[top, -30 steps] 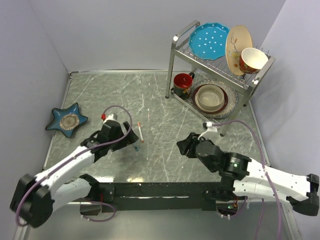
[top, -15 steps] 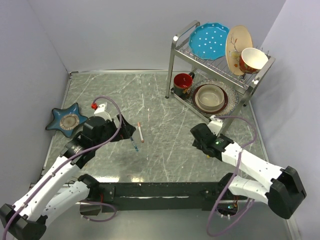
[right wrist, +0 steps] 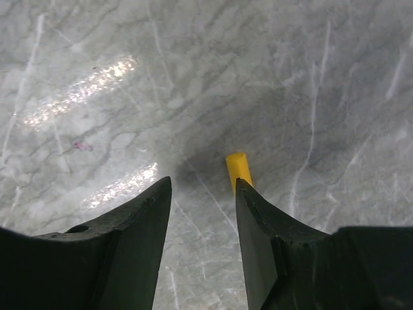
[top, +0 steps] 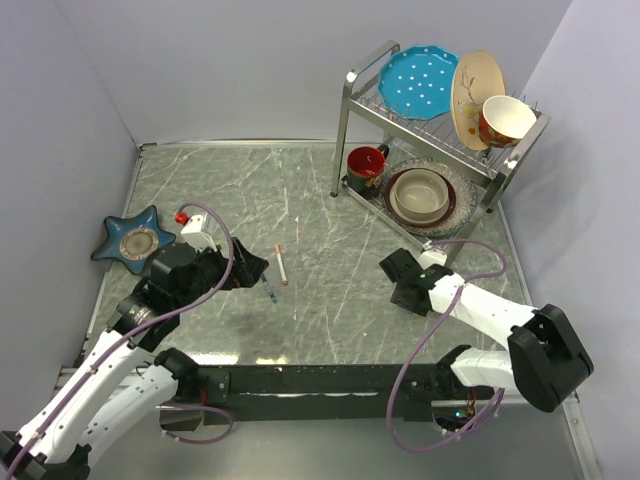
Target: Insert the pens into the pen caps
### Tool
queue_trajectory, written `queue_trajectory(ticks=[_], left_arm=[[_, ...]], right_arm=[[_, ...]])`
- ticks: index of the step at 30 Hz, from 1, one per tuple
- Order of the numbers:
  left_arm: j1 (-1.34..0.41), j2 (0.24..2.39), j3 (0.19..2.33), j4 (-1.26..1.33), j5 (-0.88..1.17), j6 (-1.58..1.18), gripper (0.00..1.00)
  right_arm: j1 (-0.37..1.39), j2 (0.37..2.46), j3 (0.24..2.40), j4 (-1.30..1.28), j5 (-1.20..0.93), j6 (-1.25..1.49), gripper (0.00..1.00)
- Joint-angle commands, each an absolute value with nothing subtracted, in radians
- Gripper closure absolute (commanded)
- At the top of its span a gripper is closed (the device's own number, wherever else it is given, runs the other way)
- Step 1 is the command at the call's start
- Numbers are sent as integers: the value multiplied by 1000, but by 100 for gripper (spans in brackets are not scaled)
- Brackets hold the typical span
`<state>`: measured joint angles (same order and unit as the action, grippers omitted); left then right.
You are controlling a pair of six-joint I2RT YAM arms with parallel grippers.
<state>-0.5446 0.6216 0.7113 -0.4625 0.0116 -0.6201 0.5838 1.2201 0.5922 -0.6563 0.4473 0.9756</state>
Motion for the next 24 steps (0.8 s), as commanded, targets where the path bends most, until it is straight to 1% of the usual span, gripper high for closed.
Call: queue_trajectory(ticks=[1,10,17,24], left_arm=[[-546,592,707,-440,28,-597,1],[-546,575,703,-437,38,-598,1],[-546,568,701,-436,38,-598,1],[-546,566,701,-436,38,-598,0]], right_arm=[[574,1238,610,-709,506,1034,47],[574,1239,635,-732,523,1045,47],[566,1275,689,-787,574,1069,45],[534,1327,675,-766,546,1031,43]])
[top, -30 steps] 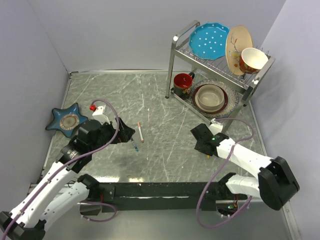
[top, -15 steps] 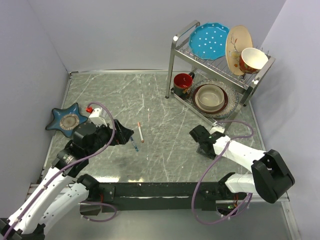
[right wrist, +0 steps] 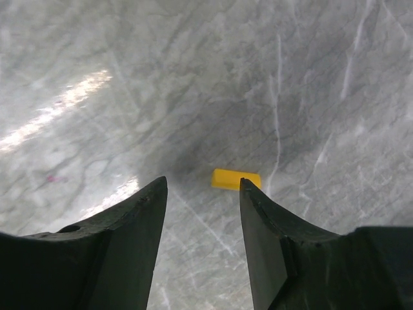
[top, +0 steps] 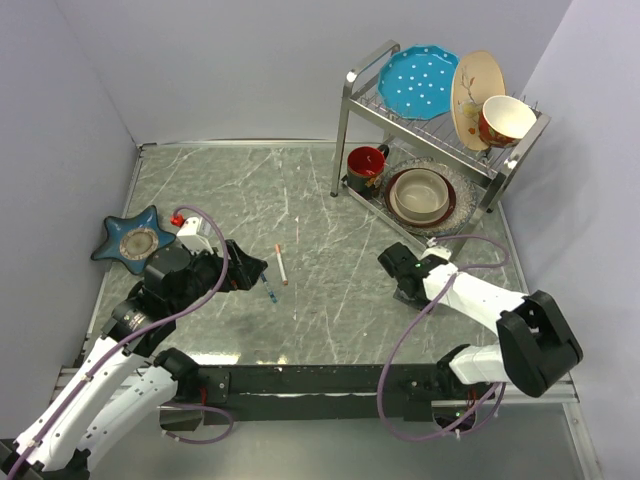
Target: Insert the pens into the pen caps
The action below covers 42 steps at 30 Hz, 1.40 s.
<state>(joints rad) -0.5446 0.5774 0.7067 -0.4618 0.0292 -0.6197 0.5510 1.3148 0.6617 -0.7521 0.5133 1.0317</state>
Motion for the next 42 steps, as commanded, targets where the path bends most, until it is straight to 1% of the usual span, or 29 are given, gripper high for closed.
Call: queue_trajectory(ticks=[1,7,9,13,19,24,28,30,32,36,37,42], left_arm=[[-546,566,701,-434,38,-598,1],[-548,571,703,-436,38,-597,1],[-546,569,703,-436,37,-597,1],[-546,569,703,-434,40,-597,1],[-546,574,704,-436,43,-595,1],[-546,560,701,-436,34,-597,1],[-546,555,701,-436,31,-598,1],[-546,554,698,-434,31,-600,1],[-546,548,698,-431,32,-600,1],[-546,551,696,-433,31,-600,1],[-546,549,696,-430,32,-600,1],[-546,557,696,-430,38,-598,1]], right_arm=[[526,1324,669,-759,539,1025,43],[517,1330,647,-739,489,1005,42],[515,1321,646,-738,480,997,38],[517,1258,634,-752,424,983,41],[515,1163,581,-689,299,951,46],[515,1146,597,-641,204,887,49],[517,1158,698,-678,239,772,50],[518,1167,744,-751,306,729,50],[517,1183,794,-816,319,713,49],[528,1232,798,-848,276,657,49],[528,1239,807,-842,234,649,49],[529,1311,830,-916,256,649,48]])
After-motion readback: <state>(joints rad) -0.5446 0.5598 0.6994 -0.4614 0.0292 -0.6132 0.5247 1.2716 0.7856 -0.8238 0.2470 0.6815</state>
